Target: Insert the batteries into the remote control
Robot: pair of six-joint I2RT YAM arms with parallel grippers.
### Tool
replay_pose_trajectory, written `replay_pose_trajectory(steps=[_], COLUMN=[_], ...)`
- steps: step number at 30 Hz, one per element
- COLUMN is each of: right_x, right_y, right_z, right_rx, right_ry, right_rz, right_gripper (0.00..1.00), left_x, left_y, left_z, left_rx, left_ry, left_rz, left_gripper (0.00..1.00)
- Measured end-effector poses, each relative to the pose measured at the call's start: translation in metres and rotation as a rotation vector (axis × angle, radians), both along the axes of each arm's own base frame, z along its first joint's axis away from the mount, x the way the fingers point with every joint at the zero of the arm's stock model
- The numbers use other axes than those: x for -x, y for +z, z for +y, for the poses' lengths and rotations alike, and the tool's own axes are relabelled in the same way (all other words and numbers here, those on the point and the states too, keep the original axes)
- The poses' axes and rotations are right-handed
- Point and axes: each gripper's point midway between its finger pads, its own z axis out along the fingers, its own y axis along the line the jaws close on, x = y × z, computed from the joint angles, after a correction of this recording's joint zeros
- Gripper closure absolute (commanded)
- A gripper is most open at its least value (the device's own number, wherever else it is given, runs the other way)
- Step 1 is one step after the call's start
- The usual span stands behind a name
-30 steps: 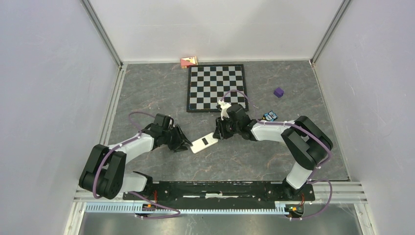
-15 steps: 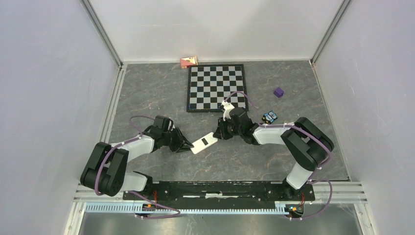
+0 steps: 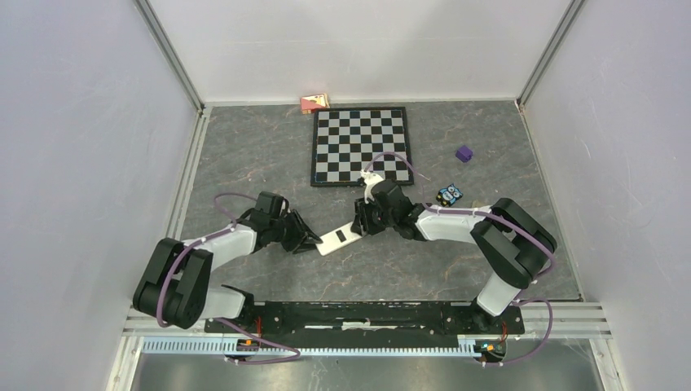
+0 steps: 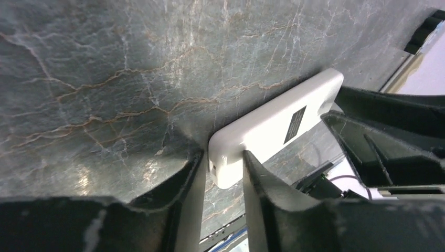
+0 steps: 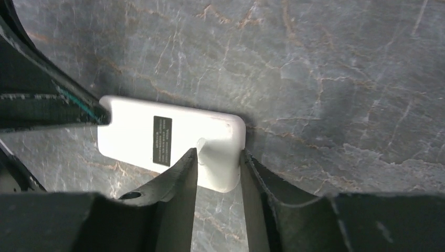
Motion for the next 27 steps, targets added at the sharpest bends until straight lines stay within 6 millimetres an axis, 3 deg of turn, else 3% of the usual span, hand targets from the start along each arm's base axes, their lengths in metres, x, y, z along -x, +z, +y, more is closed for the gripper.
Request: replay_pose_trajectory(steps=[4,6,7,8,11,14,17,22,27], right_x=[0.002,-0.002,-0.007,-0.011,-0.025,-0.026,-0.021,0.005,0.019], right_y=[0.007,0.014,0.02,0.025,0.047,0.067,0.078,0.059,0.028], right_z=[-0.005,-0.012,-0.016,-0.016,-0.01,0.006,0.025,0.046,0.043], right_rx=[0.057,0.073,0.08,0.083,0.091,0.084,0.102,0.174,0.223], right_ry=[0.03,0.037,0.047,0.06,0.161,0.329,0.528,0.866,1.029], right_rz=[0.002,-0.022,-0.048,-0.073,-0.184,-0.289,-0.393,-0.505,-0.515], right_gripper=[0.32,0.18,0.04,0.02,0.02,0.02,0.02,0.02,0.02], left_x=[-0.014,-0.023,-0.026,-0.029,-0.042,-0.057,-0.075,-0.098,-0.105], left_y=[0.006,0.011,0.013,0.016,0.03,0.049,0.073,0.103,0.1], left_z=[0.014,0.027,0.032,0.038,0.056,0.069,0.08,0.103,0.116], left_rx=[-0.09,-0.145,-0.163,-0.185,-0.244,-0.279,-0.301,-0.313,-0.302], left_ry=[0.058,0.1,0.115,0.134,0.183,0.209,0.235,0.288,0.299], left_rz=[-0.04,-0.065,-0.071,-0.078,-0.102,-0.139,-0.186,-0.235,-0.197], left_gripper=[0.41,0.36,0.34,0.32,0.18,0.04,0.0,0.0,0.0])
